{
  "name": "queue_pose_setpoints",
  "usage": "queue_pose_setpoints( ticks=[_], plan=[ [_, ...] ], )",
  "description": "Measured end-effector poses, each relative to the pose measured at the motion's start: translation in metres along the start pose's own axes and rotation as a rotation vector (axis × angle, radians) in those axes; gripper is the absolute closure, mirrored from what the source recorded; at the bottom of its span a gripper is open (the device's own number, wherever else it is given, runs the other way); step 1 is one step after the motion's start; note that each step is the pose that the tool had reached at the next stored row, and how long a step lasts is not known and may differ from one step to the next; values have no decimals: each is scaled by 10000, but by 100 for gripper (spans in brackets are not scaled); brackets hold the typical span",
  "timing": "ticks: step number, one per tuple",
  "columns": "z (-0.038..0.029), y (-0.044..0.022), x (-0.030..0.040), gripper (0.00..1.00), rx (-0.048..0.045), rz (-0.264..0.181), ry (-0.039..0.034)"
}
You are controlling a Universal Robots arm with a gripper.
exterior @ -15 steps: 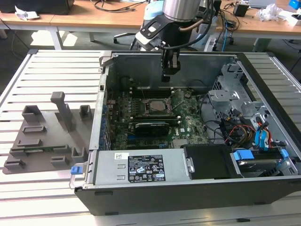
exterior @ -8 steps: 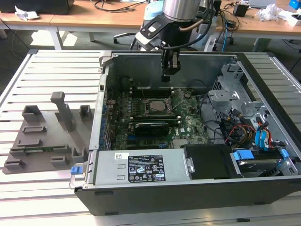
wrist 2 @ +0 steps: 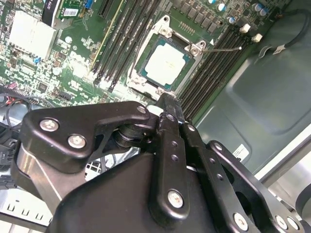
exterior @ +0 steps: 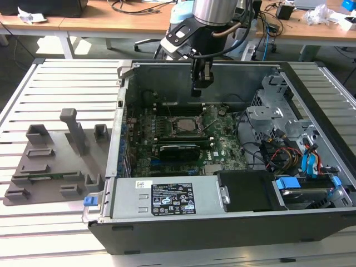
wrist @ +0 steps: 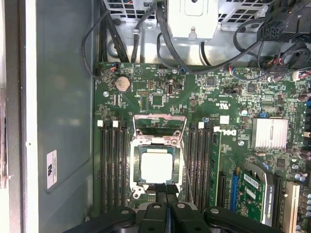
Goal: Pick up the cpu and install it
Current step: 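Close the cpu cover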
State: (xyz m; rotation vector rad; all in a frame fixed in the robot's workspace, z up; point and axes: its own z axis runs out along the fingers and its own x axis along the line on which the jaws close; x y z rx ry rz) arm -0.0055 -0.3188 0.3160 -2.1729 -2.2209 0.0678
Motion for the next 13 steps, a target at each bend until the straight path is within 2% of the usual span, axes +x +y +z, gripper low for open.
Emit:
queue_pose_setpoints(
  ticks=[6,8,13],
  plan=[
    [-6,120,-3,89,8,-1,0],
    [-11,215,-4,89,9,-1,-5],
    [-17,332,-6,89,10,-1,-7]
  ],
)
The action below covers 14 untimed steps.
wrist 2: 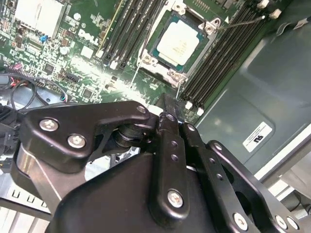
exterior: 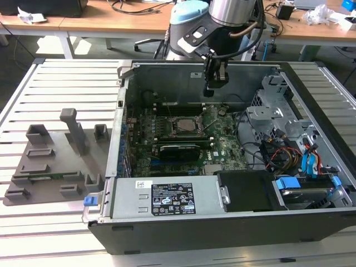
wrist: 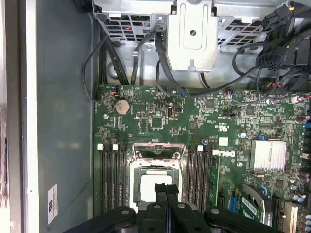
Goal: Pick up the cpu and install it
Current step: 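Close the cpu cover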
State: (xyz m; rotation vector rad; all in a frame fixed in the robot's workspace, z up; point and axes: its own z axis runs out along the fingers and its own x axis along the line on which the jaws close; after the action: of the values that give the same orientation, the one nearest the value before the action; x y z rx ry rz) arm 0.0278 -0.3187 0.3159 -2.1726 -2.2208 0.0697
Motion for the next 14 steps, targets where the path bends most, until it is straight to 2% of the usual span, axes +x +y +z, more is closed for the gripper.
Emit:
queue_pose_setpoints(
  ticks=[3,8,14],
  plan=[
    [-2,47,-1,89,1,0,0],
    [-9,183,-3,89,2,-1,0],
    [-12,279,-5,89,1,-1,0]
  ],
)
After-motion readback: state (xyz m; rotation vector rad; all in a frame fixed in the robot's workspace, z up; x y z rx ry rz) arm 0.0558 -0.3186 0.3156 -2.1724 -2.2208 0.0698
